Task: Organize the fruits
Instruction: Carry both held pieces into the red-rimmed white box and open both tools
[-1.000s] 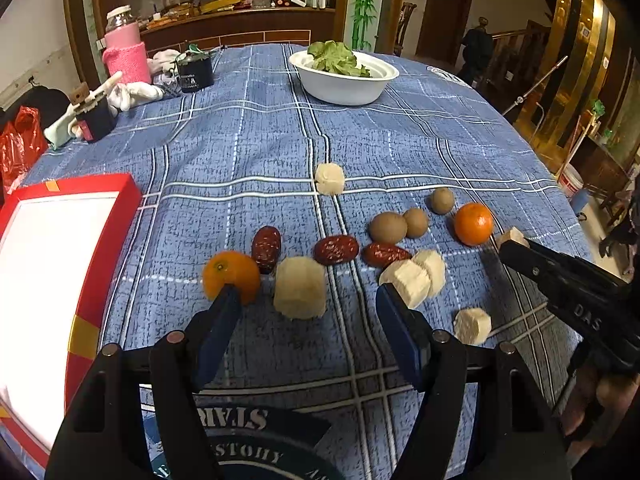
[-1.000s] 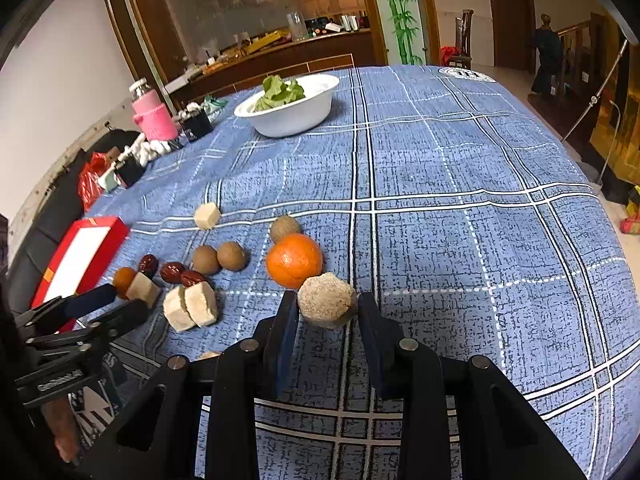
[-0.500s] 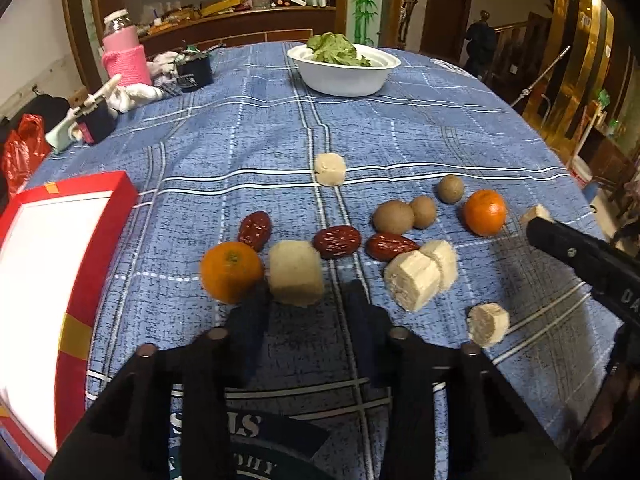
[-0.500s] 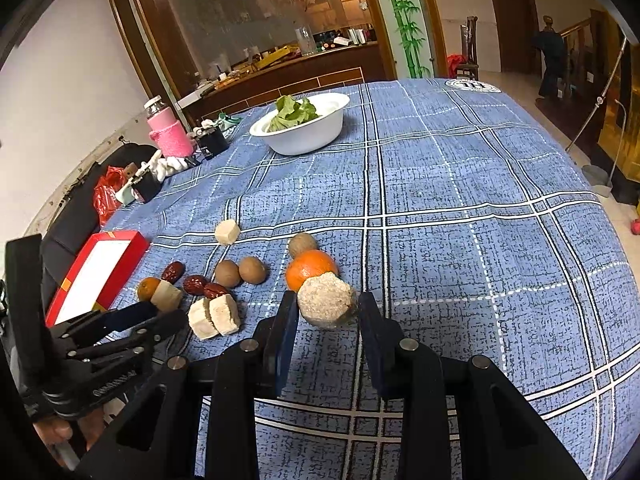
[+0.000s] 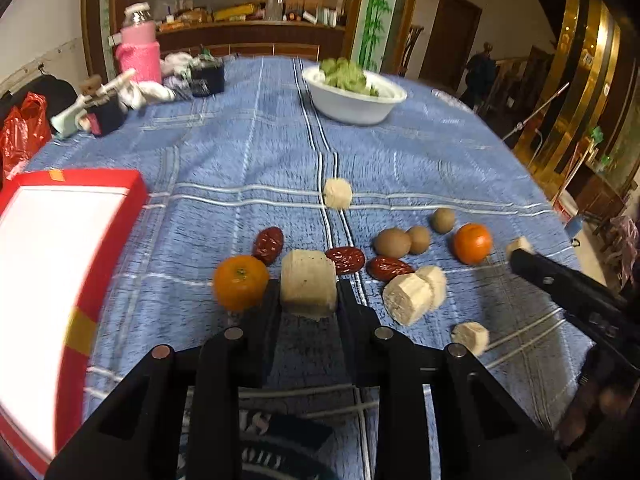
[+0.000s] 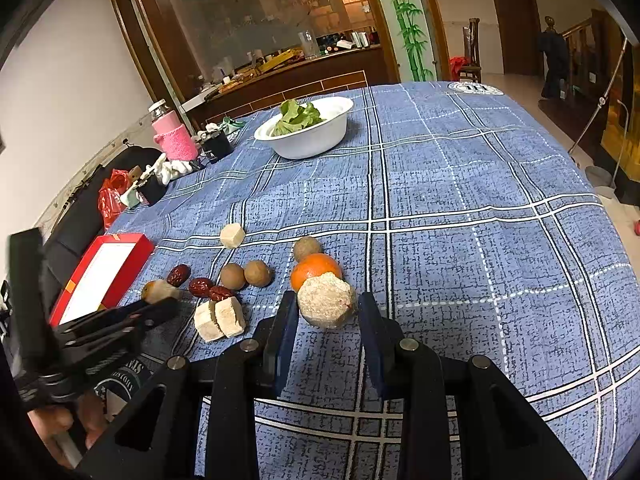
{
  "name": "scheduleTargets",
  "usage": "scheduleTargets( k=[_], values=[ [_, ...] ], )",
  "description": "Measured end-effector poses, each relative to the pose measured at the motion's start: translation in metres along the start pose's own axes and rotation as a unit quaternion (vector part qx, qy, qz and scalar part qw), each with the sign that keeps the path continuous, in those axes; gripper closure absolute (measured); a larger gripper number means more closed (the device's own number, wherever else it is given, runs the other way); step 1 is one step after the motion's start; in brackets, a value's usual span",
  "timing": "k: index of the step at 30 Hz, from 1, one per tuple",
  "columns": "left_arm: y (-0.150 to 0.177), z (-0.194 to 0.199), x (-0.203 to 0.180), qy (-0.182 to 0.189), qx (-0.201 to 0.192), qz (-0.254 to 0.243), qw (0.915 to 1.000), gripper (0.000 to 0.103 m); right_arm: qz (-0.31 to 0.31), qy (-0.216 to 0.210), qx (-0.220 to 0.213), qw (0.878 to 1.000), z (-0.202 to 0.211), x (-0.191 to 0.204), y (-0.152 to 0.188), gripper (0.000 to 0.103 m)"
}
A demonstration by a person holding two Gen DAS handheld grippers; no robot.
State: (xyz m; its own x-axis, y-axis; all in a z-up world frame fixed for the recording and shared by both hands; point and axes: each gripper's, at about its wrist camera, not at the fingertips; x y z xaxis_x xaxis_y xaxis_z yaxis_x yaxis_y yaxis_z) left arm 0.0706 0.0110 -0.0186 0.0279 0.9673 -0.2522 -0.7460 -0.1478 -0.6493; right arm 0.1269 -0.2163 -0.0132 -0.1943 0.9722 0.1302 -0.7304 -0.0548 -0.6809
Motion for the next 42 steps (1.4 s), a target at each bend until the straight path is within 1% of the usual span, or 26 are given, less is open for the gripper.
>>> scheduleTargets(
  k=[5,7,10,14,17,19,23,27,31,34,38,42],
  values=[
    [0.009,0.04,0.012,-0.009,-0.04,0.009,0.9991,0.079,0.014,0.009,0.004,1.0,-0.002,0.008,0.001,0.071],
    [0.012,0.058,0.023,-0.022,-0.06,0.018,0.9978,0.079,0.024,0.003,-0.006,1.0,0.005,0.018,0.001,0.071],
    [0.017,0.083,0.045,-0.039,-0.083,0.043,0.9948,0.079,0.05,-0.014,-0.019,0.998,0.02,0.047,0.004,0.071],
    [0.025,0.109,0.076,-0.064,-0.1,0.073,0.9903,0.078,0.095,-0.049,-0.032,0.994,0.039,0.103,0.011,0.071],
    [0.033,0.126,0.103,-0.09,-0.11,0.103,0.9844,0.078,0.116,-0.075,-0.038,0.99,0.046,0.14,0.013,0.072],
    [0.036,0.131,0.119,-0.104,-0.11,0.121,0.981,0.078,0.128,-0.099,-0.036,0.986,0.046,0.168,0.013,0.072],
    [0.044,0.143,0.149,-0.137,-0.113,0.159,0.9712,0.078,0.152,-0.133,-0.032,0.979,0.042,0.217,0.016,0.072],
    [0.05,0.152,0.173,-0.161,-0.117,0.182,0.963,0.078,0.18,-0.156,-0.028,0.971,0.036,0.263,0.019,0.072],
    [0.052,0.152,0.188,-0.175,-0.104,0.19,0.9605,0.078,0.201,-0.166,-0.016,0.965,0.022,0.302,0.022,0.072],
    [0.051,0.149,0.2,-0.184,-0.095,0.194,0.9588,0.078,0.212,-0.166,-0.004,0.963,0.006,0.325,0.024,0.072],
    [0.05,0.143,0.213,-0.181,-0.082,0.204,0.9587,0.078,0.215,-0.159,0.014,0.963,-0.012,0.336,0.026,0.072],
    [0.051,0.143,0.215,-0.18,-0.078,0.203,0.9594,0.078,0.214,-0.15,0.025,0.965,-0.024,0.339,0.029,0.072]
  ],
)
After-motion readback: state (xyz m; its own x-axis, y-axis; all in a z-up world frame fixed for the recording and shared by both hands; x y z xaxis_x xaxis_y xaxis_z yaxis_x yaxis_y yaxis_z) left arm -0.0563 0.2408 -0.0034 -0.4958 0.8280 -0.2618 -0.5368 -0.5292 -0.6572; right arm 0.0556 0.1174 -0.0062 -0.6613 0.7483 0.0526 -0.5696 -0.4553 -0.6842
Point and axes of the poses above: each gripper's, at about its wrist camera, not at the fingertips, and z roughly against the way its jaws point, x to its left, y to its underside, and after that the axes turned 10 degrees about y, right-handed
